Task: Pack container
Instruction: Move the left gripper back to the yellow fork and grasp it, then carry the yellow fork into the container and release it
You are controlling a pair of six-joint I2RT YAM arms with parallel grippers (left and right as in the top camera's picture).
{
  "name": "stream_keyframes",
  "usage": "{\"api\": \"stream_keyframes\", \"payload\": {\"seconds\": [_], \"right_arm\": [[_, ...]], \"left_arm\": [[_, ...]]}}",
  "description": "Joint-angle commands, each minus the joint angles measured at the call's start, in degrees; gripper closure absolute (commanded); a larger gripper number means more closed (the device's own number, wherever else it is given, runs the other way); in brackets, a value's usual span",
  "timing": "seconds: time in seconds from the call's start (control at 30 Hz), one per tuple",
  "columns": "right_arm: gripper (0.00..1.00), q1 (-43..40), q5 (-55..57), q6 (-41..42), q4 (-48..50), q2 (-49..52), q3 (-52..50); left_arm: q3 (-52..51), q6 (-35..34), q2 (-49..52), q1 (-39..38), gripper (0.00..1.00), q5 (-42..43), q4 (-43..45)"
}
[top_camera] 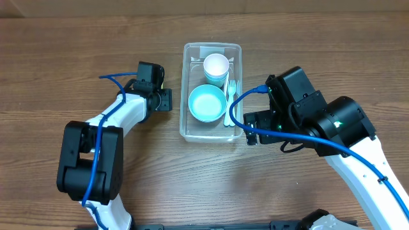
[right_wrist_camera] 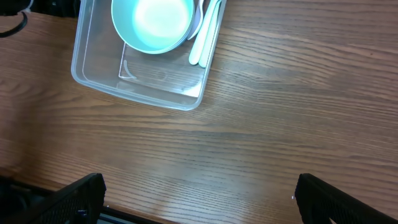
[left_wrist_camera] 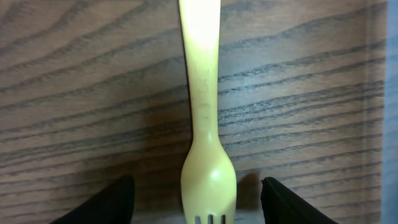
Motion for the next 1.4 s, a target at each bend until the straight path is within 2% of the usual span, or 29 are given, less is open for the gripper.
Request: {"api": "stream_keyframes", "payload": {"seconds": [0.0,0.17,0.3,0.63,0.93,1.07,1.2,1.37], "right_arm": [[0.00,0.09,0.13,-0.20,0.28,-0.59,-0.04],[0.00,0.09,0.13,-0.20,0.28,-0.59,-0.04],[0.00,0.09,0.13,-0.20,0.28,-0.59,-0.04],[0.00,0.09,0.13,-0.20,0.28,-0.59,-0.04],[0.00,0.09,0.13,-0.20,0.28,-0.59,-0.04],[0.00,0.09,0.13,-0.20,0.28,-0.59,-0.04],[0.00,0.09,0.13,-0.20,0.28,-0.59,-0.04],[0.00,0.09,0.13,-0.20,0.28,-0.59,-0.04]], "left_arm": [[-0.13,1.60,2.27,-0.22,0.38,3.02,1.49],[-0.13,2.29,3.72,-0.22,0.48,3.21,3.28],[-0.13,2.27,4.24,-0.22,0.66,4.70,2.45],[2.71,2.08,4.20,-0.22,0.93,4.70,-2.58],[18.03,2.05,2.05,-0.24,0.96,3.89,-14.45],[25.33,-0.11,-1.46,-2.38,0.96,-3.74,-19.58],[26.45,-1.25,-7.04,-8.79,0.96,-6.88,-19.50],[26.45,-4.59,-8.00,-18.38,0.96,-9.42,-19.12]]}}
